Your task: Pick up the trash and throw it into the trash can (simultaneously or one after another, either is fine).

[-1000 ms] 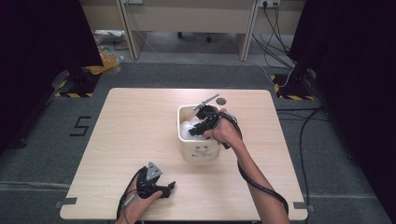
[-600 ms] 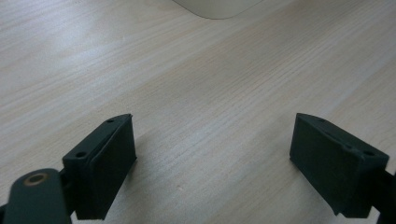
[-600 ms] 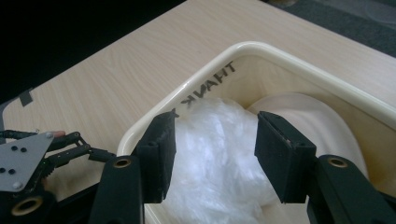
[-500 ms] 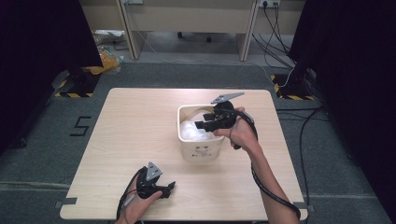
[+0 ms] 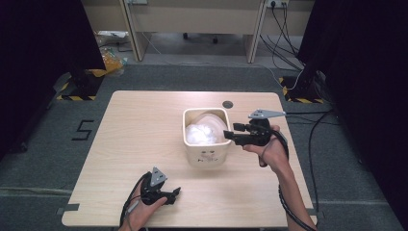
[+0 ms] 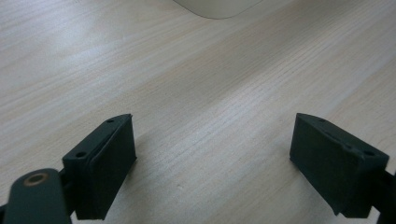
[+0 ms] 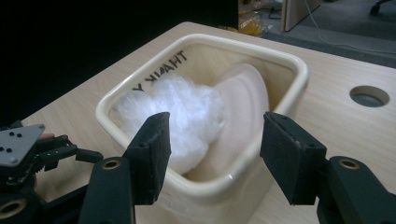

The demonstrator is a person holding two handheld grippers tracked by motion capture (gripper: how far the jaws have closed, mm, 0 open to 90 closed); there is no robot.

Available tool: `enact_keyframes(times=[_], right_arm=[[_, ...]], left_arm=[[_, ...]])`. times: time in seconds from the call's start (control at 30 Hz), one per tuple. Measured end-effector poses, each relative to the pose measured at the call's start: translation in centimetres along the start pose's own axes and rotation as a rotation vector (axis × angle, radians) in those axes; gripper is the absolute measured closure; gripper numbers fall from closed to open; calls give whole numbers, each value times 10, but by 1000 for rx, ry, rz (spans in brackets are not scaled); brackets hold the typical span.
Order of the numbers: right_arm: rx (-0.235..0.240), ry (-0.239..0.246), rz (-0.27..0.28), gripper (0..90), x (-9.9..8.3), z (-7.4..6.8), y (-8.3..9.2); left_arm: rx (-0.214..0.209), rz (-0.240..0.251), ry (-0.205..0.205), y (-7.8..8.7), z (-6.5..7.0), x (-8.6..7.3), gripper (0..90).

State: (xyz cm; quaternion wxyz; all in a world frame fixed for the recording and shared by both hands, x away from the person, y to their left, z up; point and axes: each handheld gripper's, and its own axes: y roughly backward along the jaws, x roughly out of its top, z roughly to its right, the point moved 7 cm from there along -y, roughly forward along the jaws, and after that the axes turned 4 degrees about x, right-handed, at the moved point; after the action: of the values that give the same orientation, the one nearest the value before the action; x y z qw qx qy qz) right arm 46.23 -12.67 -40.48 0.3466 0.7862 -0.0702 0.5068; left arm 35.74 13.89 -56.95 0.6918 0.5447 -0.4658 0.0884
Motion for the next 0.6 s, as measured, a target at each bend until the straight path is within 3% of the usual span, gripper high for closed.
enact_keyframes(times=[0.3, 0.6], right_arm=[[-37, -68, 53, 422, -32, 18, 23], [-45, -81, 84, 402, -50, 17, 32]], left_arm=[[1, -2, 0, 0, 0, 0, 134], [1, -1, 0, 0, 0, 0, 133]])
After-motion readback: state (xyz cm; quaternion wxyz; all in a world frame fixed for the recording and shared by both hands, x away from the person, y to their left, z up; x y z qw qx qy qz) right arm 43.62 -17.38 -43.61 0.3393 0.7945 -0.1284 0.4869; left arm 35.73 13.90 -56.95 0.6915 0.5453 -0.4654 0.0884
